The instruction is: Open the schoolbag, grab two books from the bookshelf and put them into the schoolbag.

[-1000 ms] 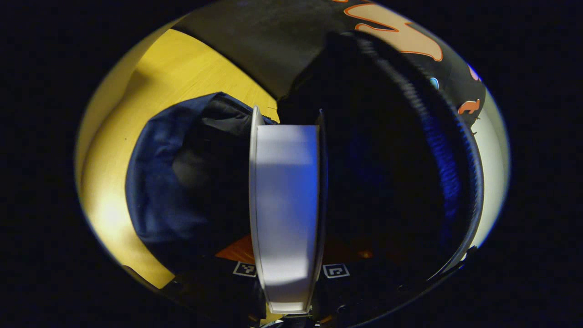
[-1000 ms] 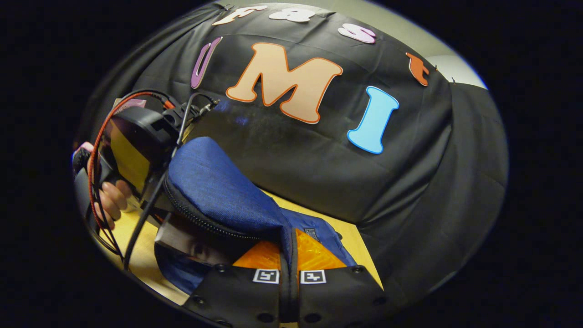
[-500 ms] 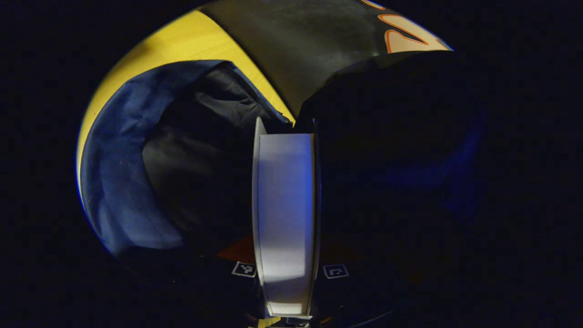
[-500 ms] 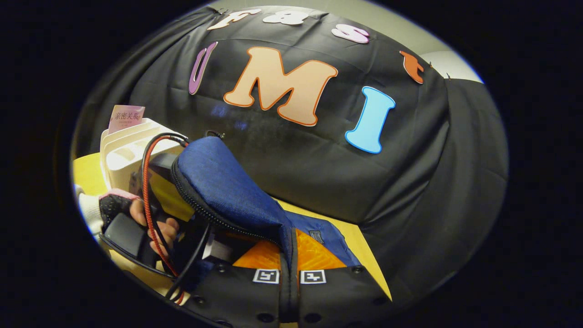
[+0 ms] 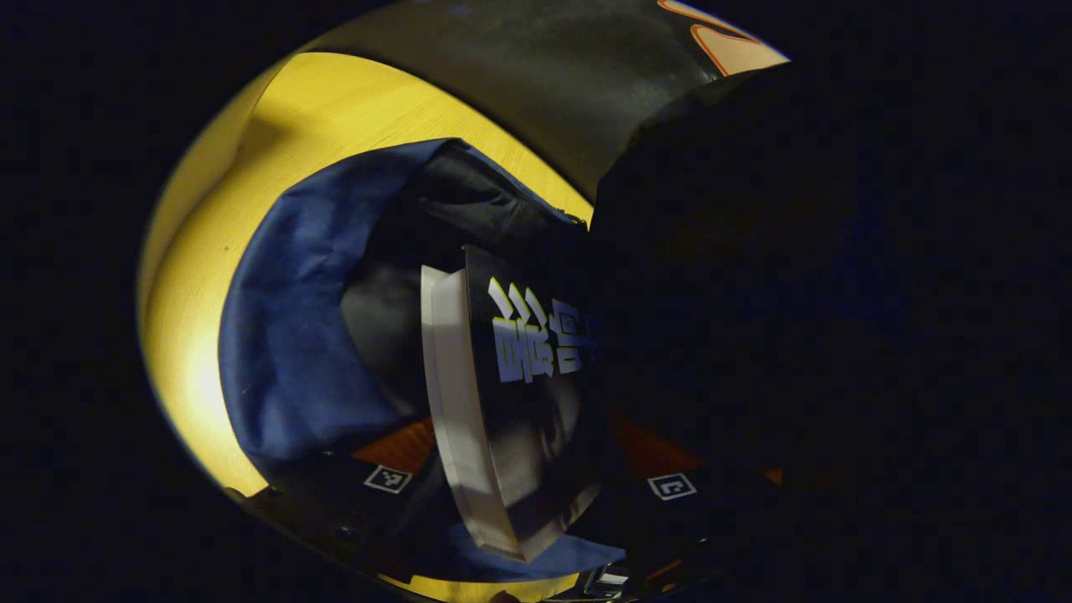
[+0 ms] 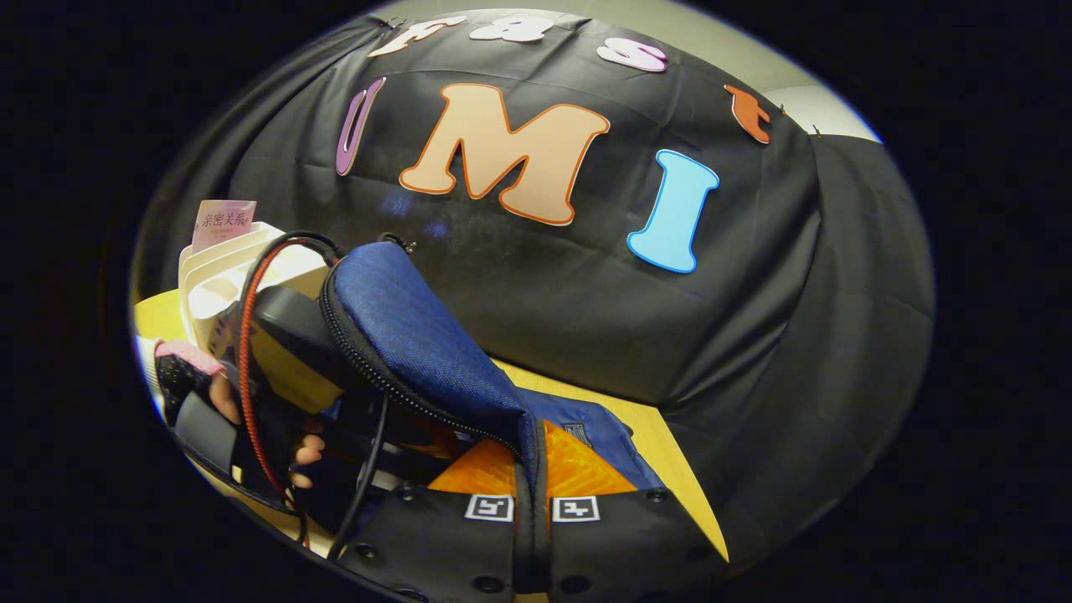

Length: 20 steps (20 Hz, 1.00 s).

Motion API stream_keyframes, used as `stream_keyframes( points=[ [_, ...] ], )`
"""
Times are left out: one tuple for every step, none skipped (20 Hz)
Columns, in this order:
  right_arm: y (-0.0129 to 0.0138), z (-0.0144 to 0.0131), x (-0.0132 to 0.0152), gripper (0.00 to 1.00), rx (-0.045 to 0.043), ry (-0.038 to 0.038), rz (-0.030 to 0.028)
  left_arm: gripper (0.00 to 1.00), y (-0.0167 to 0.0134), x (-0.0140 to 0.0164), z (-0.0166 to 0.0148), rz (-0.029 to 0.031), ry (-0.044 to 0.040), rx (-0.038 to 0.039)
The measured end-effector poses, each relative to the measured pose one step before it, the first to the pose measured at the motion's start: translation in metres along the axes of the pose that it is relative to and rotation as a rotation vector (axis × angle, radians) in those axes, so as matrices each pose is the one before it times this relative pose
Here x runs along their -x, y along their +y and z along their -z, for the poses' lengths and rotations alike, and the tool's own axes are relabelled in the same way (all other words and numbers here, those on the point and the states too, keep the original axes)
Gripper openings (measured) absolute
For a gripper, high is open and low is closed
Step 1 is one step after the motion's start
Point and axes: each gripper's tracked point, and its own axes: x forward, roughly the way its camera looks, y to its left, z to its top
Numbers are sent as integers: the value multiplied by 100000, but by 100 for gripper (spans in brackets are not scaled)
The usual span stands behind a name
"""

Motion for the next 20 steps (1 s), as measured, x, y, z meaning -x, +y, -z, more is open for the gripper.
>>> stream_keyframes(
  points=[
    [-60,-19,109,3,210,101,9,91,-176,391,35,-382,-72,151],
    [-27,54,0,0,128,174,-78,93,91,907,128,-593,174,-922],
    [6,-46,13,3,241,97,-82,94,176,993,116,-1007,-50,-1855],
    [-13,46,10,3,213,7,-207,94,-25,934,341,-1129,-533,-2741],
    [96,13,43,3,189,266,-353,94,-145,931,-122,-1516,-1412,-3830],
    [132,78,8,3,370,185,-142,94,29,791,-246,-2928,-1376,-3871],
    [74,-82,2,3,354,63,-46,94,148,1047,-163,-1873,-942,-4189],
    [-5,20,-17,3,498,4,69,94,413,1509,309,-882,-539,-3824],
    [38,43,37,3,406,223,-144,94,-58,1515,291,-14,553,-1468],
    [104,75,62,3,500,366,-559,94,-228,2204,323,611,767,-2174],
    [84,98,106,3,779,317,-456,94,-206,1190,320,522,1342,-1297],
    [20,-29,63,3,665,140,-190,94,-19,1008,560,-57,1264,-1351],
    [53,0,-11,3,629,209,-187,94,-53,1569,357,-722,1137,-1670],
    [91,93,52,3,338,479,-235,94,-53,1262,204,-969,770,-1207],
    [9,-80,59,3,609,226,-21,94,-5,1351,-14,-734,-25,-1609],
    [-131,-18,68,3,344,61,164,94,-59,1236,-118,-593,-136,-1870],
    [-66,-52,65,3,-238,84,76,94,32,1307,-157,-348,22,-1352],
    [-58,24,109,3,-439,113,-3,94,-18,1169,4,309,104,-789],
    [53,43,26,6,191,132,-211,93,97,1834,-276,211,566,-2052],
    [52,-63,-11,3,776,130,-31,93,413,1316,-252,-898,-126,-1516]
  ],
)
